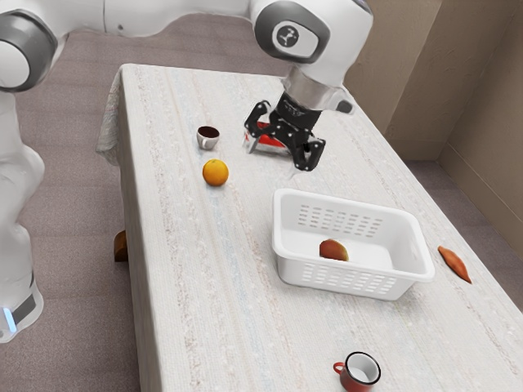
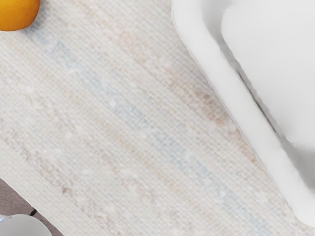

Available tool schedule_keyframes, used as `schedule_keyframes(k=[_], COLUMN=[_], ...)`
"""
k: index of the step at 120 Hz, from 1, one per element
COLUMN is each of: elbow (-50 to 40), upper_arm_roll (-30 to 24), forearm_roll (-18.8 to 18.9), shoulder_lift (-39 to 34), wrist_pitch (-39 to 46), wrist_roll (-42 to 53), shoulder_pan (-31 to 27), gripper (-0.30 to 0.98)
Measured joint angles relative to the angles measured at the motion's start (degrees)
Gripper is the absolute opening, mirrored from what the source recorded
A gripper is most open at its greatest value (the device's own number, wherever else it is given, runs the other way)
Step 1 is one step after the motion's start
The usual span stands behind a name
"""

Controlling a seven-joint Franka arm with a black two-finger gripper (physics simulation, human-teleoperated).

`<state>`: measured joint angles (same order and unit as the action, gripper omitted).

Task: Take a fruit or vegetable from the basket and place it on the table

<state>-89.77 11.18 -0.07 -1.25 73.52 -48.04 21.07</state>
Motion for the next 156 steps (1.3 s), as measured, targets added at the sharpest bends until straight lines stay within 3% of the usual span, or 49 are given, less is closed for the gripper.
schedule_keyframes(k=[12, 35, 64, 75, 101, 156], elbow=[-0.36, -0.28, 3.15, 7.18, 14.4, 14.97], upper_arm_roll=[0.63, -0.32, -1.64, -1.58, -3.22, -3.72], forearm_roll=[0.38, 0.35, 0.5, 0.9, 4.52, 5.31], shoulder_lift=[-1.56, -2.86, 2.95, 6.59, 12.17, 16.18], wrist_pitch=[8.12, 15.63, 19.16, 19.86, 20.92, 23.66], wrist_roll=[-12.95, -31.22, -46.54, -47.3, -45.97, -42.81], shoulder_pan=[1.82, -4.93, 3.05, 5.68, 3.24, 2.58], gripper=[0.69, 0.69, 0.69, 0.69, 0.69, 0.69])
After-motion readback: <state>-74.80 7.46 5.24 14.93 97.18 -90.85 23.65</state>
